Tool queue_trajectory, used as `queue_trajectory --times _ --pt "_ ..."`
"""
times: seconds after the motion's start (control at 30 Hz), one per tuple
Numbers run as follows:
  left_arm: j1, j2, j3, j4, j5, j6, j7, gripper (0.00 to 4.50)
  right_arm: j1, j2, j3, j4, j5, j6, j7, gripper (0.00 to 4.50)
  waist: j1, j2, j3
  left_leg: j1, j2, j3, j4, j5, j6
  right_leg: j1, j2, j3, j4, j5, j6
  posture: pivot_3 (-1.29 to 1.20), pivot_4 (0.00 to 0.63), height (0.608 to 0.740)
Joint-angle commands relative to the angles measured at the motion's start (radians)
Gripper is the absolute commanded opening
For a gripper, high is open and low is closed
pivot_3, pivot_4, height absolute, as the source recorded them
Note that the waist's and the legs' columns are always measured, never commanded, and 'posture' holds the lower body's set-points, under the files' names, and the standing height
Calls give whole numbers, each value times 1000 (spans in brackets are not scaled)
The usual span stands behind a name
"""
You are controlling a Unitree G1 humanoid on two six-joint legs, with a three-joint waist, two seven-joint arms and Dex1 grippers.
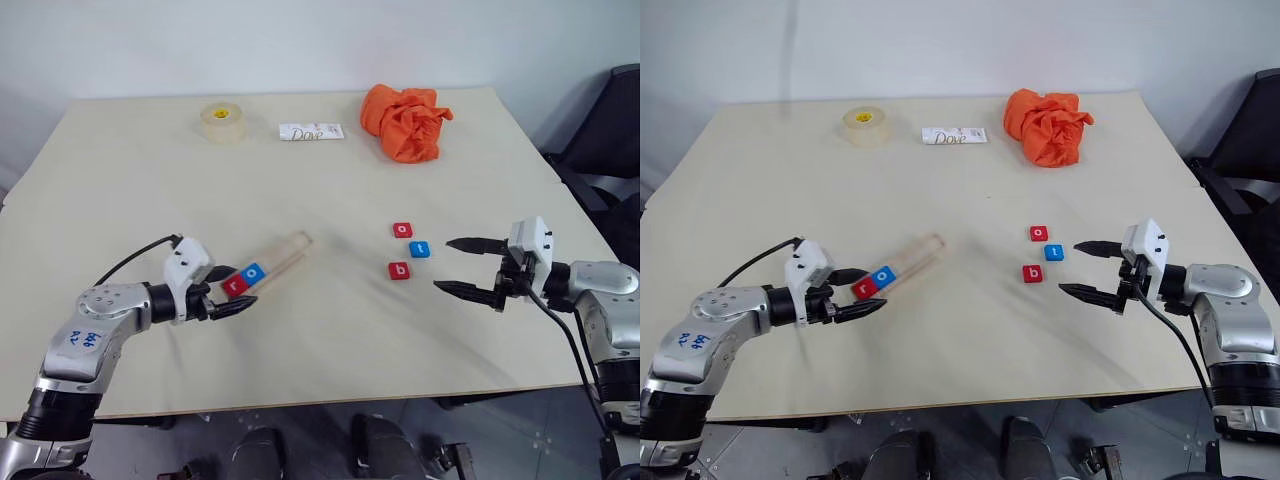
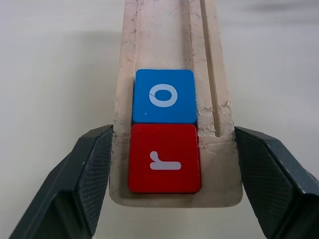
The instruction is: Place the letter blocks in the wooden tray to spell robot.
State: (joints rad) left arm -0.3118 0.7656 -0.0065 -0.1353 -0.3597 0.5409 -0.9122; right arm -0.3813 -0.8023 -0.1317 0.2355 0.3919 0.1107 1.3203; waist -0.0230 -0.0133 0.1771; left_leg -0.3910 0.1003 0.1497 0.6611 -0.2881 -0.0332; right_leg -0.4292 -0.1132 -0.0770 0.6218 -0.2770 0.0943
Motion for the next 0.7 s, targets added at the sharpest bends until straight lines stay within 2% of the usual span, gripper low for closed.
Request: queue_trajectory --times 0.03,0.13,0.23,0.5,0.7 --pt "-73 32 -88 12 43 -63 -118 3387 16 -37 -10 -24 -10 -48 37 4500 0 0 0 0 0 0 0 0 0 0 0 0 0 0 0 0 150 740" --pt "-171 -4 -206 63 102 -124 -196 3387 43 -26 -41 -49 3 -43 -4 4500 -3 0 0 0 0 1 0 1 -1 0 0 0 0 0 0 0 150 740" --pt "-212 -47 -256 97 128 -167 -223 3387 96 -23 -65 -104 21 -29 -33 4500 -3 0 0 0 0 1 0 2 -4 0 1 1 0 0 0 0 150 740" --pt "-252 -126 -321 167 193 -217 -237 3387 226 -35 -136 -226 50 9 -101 4500 0 -1 1 0 0 0 2 1 -2 0 0 1 0 0 1 0 150 740" --pt "-251 -164 -337 189 230 -244 -231 3387 268 -31 -158 -272 57 30 -126 4500 0 -1 1 0 0 0 2 0 0 1 1 1 0 0 1 0 150 740"
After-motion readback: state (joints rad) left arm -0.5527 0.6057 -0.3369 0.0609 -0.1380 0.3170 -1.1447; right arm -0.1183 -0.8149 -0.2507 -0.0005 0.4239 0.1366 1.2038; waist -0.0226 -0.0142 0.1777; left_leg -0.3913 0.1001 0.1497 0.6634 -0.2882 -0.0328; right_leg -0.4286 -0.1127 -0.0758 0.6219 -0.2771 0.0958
